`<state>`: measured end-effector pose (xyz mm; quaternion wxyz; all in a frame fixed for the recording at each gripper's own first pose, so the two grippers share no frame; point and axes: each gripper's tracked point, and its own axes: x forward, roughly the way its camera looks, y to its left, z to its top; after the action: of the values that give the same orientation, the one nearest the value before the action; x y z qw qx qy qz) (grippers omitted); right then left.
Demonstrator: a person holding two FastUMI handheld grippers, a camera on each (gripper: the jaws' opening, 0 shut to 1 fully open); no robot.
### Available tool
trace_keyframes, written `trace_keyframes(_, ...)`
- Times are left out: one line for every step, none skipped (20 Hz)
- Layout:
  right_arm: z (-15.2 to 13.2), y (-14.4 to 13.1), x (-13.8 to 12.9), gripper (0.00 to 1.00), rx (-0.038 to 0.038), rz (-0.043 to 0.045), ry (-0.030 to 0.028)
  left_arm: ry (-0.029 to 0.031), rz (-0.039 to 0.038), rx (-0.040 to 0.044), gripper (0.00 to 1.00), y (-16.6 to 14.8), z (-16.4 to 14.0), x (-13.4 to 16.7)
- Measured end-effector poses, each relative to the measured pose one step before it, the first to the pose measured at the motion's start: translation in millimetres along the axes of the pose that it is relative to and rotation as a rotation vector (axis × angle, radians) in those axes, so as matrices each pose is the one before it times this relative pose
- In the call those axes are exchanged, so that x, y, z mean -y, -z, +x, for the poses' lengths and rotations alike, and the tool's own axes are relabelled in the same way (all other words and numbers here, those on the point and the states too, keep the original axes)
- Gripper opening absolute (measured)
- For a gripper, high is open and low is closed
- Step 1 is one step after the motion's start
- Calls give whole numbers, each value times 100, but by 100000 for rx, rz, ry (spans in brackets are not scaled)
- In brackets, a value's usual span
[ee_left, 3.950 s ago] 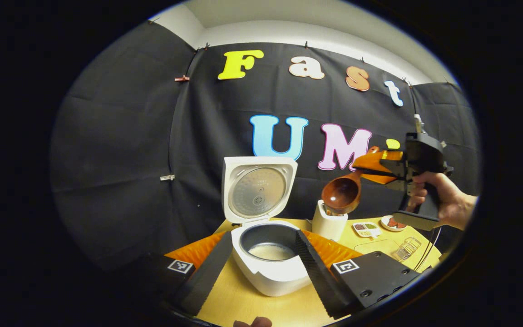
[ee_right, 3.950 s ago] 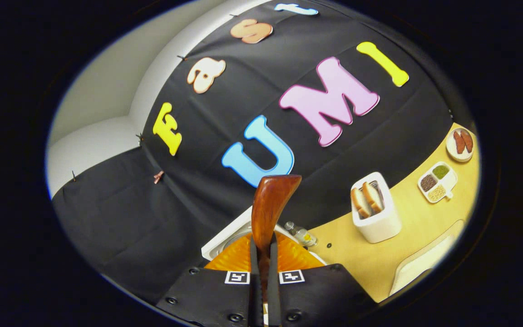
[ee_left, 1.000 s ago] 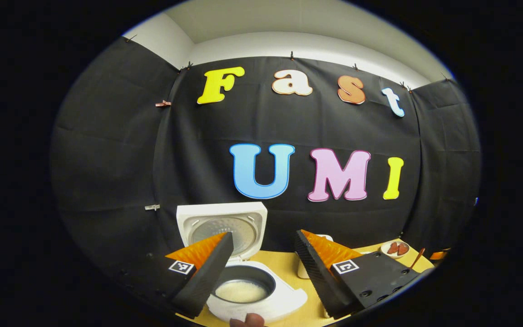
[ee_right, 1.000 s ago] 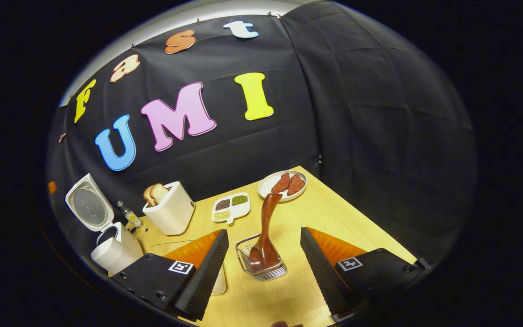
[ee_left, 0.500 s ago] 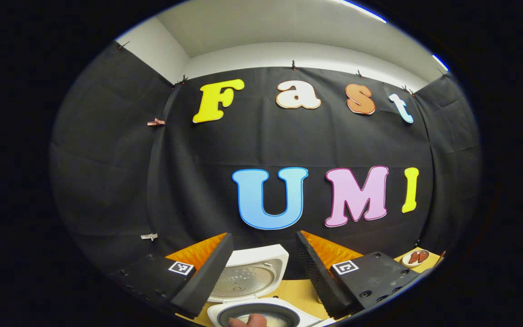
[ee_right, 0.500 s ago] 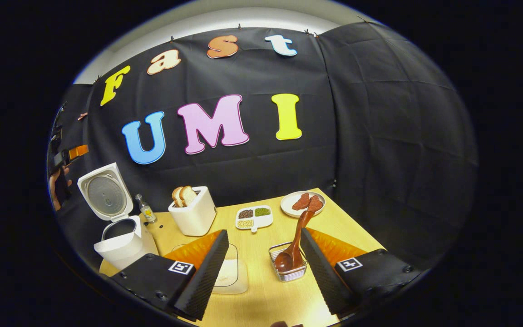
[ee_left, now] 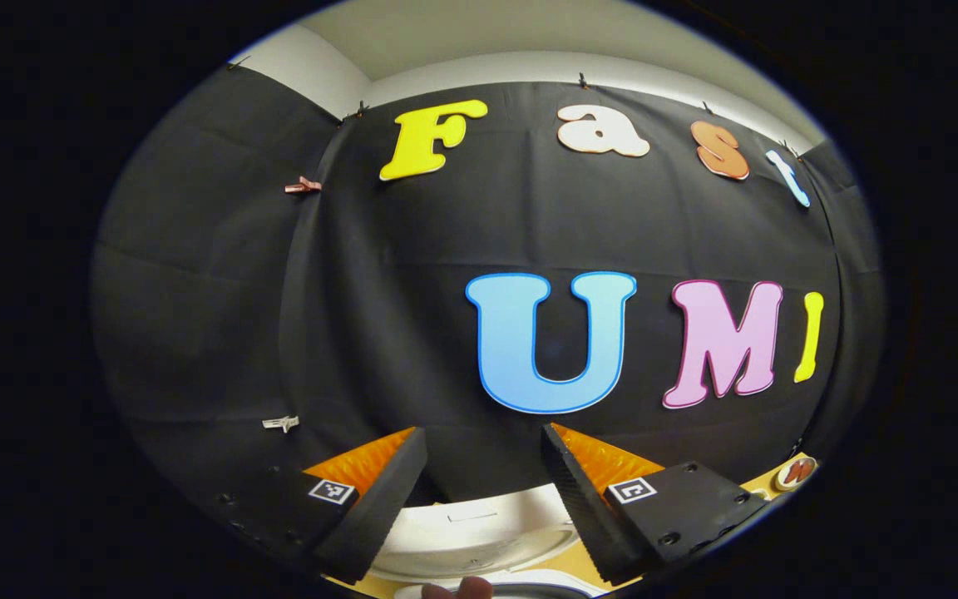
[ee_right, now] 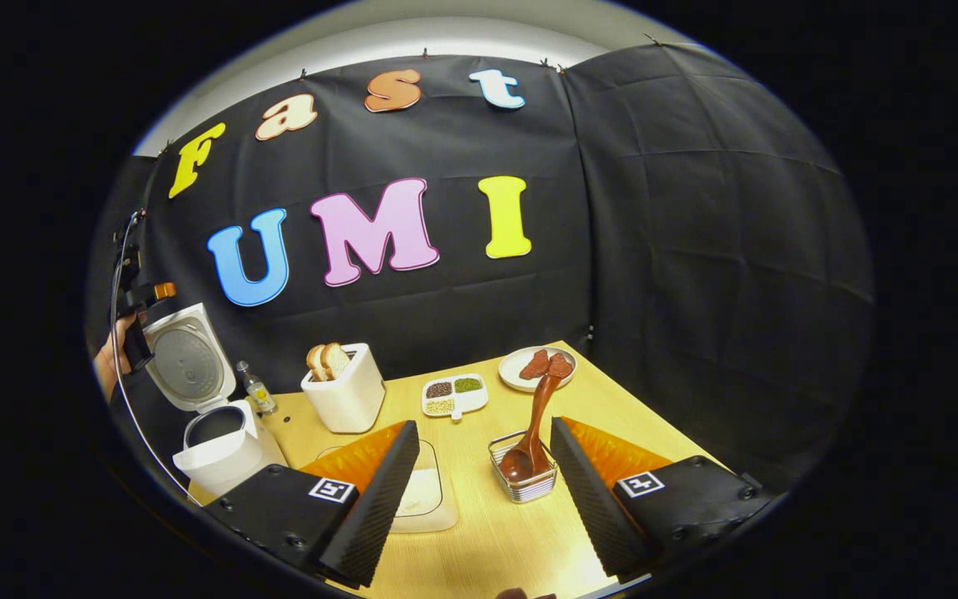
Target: Close the left gripper, press the button to open the rice cooker; take a wooden spoon from the chopstick holder with the right hand, scoop a spoonful of rice and pour it into the rice cooker, then put the wooden spoon back into the chopstick holder.
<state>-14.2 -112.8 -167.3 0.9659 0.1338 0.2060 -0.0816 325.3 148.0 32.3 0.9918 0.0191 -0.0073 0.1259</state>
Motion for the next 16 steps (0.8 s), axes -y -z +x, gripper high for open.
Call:
trace_keyframes(-254, 22, 136, 98, 183, -23, 905, -596, 830, -1669, 95, 704, 662, -249)
trace_keyframes(-225, 93, 58, 98, -90, -5, 689, -875, 755, -2215, 95, 910, 620, -218)
trace_keyframes(-284, 88, 15, 98, -148, 6, 423, -1083, 361, -2932, 95, 987, 494, -302)
trace_keyframes(-149, 48, 14, 98, -205, -10, 246, -2565, 1785, -2791, 95, 1085, 141, -534)
trace_keyframes(-103, 59, -26, 98, -229, -140, -22, -251, 30, 987, 96, -443, 248, -80)
trace_keyframes(95, 41, -128, 98, -299, -198, -254, -528, -104, -2257, 98, 334, -51, 429)
trace_keyframes(34, 8, -217, 98, -303, -80, -634, -1389, -1309, -719, 96, -220, -569, -79)
trace_keyframes(205, 125, -227, 98, -759, 50, -886, -1037, -1732, -1907, 97, 547, -577, 77)
trace_keyframes(161, 32, -422, 98, -451, 183, -1343, -434, -1614, -2189, 97, 414, -722, 205)
trace_keyframes(192, -57, -415, 98, -331, 180, -1528, 77, -1455, -2277, 98, 366, -998, 379)
trace_keyframes(154, -179, -321, 98, -5, 87, -1676, 206, -542, -2411, 98, 430, -921, 338)
trace_keyframes(248, -185, -413, 98, 42, -66, -1707, 240, -986, -2162, 98, 616, -1077, 390)
trace_keyframes(296, -322, -268, 98, 248, -83, -1726, 526, -602, -2269, 98, 786, -1189, 421)
trace_keyframes(198, -208, -224, 98, 117, -226, -1577, 528, -750, -2096, 98, 883, -1149, 391)
trace_keyframes(65, -135, -71, 98, 101, -260, -1462, 369, -1036, -2084, 98, 1042, -1247, 317)
trace_keyframes(60, -87, -14, 98, -115, -156, -1294, 12, -873, -2843, 98, 1454, -1140, 173)
